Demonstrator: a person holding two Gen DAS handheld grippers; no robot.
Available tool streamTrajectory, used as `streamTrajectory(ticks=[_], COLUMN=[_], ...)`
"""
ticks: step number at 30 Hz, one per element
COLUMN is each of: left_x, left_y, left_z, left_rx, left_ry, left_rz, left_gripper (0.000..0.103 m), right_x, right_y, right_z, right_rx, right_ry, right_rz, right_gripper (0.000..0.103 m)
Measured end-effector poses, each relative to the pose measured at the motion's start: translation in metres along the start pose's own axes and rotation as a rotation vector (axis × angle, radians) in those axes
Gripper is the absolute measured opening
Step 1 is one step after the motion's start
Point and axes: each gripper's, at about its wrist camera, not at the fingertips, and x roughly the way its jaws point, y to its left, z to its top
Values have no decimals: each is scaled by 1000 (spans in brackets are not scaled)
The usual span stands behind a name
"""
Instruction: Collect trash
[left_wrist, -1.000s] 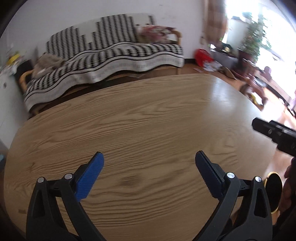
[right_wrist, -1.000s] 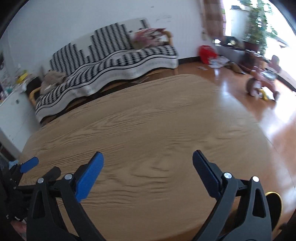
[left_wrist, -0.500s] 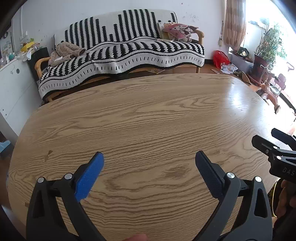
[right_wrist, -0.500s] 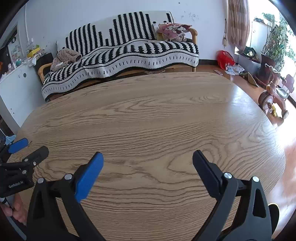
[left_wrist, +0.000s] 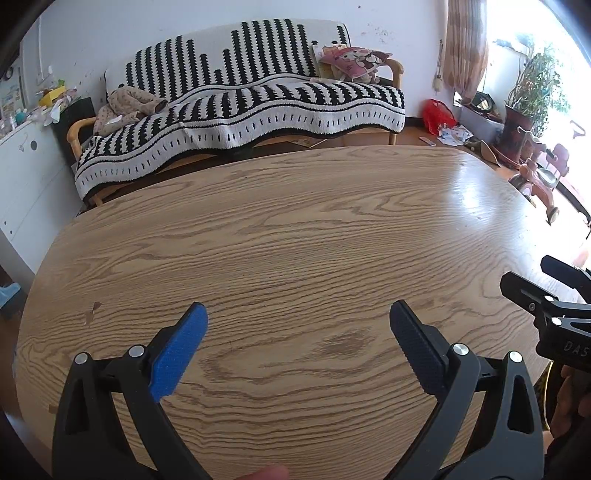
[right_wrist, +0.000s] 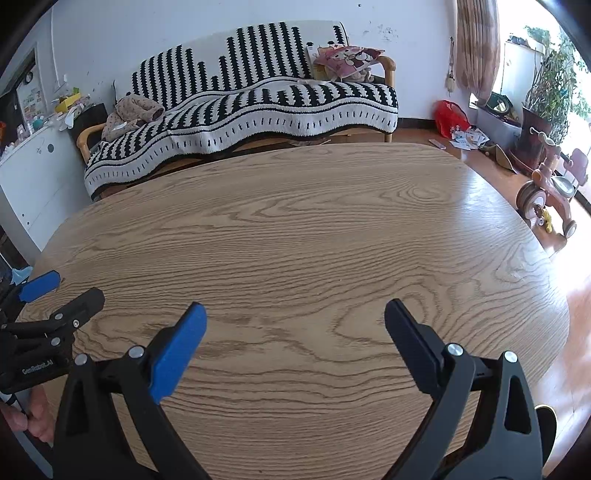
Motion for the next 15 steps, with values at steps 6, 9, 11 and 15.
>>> streamTrajectory(ticks=[6, 9, 11, 15], left_x=[-1, -1, -1, -2], left_y=[-1, -1, -1, -2], left_z=[-1, -2, -2, -2], left_rx=[2, 1, 0, -1], left_ry=[-2, -3, -3, -3], left_rz=[-3, -3, -2, -6], left_gripper=[96, 96, 96, 96], right_x=[-3, -3, -3, -4], right_y=[-2, -2, -2, -4], right_z=[-1, -2, -3, -4], right_rx=[3, 1, -2, -3], right_ry=[1, 3, 5, 6], right_rz=[-2, -3, -2, -2], right_gripper=[94, 94, 94, 94])
